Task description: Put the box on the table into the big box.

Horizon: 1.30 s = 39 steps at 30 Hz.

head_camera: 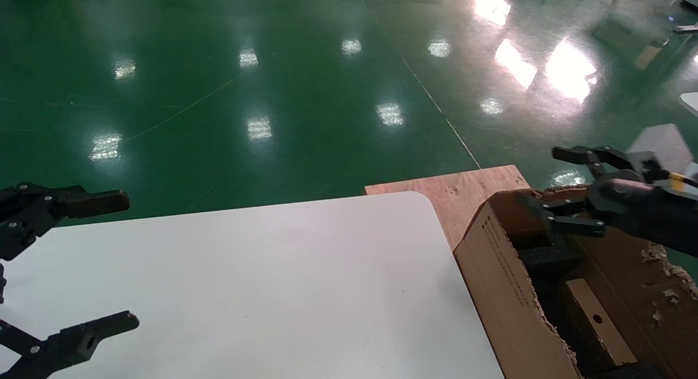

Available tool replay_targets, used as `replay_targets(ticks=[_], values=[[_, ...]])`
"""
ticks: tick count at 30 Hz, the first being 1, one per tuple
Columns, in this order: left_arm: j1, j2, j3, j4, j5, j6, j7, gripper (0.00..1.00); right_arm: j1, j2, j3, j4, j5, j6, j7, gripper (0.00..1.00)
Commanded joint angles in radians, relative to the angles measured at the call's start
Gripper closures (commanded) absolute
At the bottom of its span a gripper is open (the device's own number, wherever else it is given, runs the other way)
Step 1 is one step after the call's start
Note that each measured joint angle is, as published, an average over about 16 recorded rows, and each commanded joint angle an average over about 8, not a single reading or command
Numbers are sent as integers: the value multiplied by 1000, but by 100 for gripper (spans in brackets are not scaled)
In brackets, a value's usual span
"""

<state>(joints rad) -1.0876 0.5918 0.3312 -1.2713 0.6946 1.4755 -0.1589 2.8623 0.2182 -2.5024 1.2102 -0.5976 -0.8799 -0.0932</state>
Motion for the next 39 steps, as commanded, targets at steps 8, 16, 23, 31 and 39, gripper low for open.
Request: replay_targets(ticks=[8, 16, 23, 31, 39], values=[[0, 0, 0, 0, 0, 0, 0, 0, -4, -29, -31, 54, 26, 50, -12, 0], [0, 0, 0, 0, 0, 0, 0, 0, -60, -46, 48, 40, 15, 15, 0, 0], [0, 0, 0, 1, 0, 0, 0, 0, -249, -132, 286, 44, -1, -54, 31, 0], [0, 0, 1, 1, 0, 0, 0, 0, -487, -240, 586, 49, -21, -141, 70, 0], [0, 0, 1, 1, 0, 0, 0, 0, -725, -348, 885, 53, -42, -228, 108, 0]])
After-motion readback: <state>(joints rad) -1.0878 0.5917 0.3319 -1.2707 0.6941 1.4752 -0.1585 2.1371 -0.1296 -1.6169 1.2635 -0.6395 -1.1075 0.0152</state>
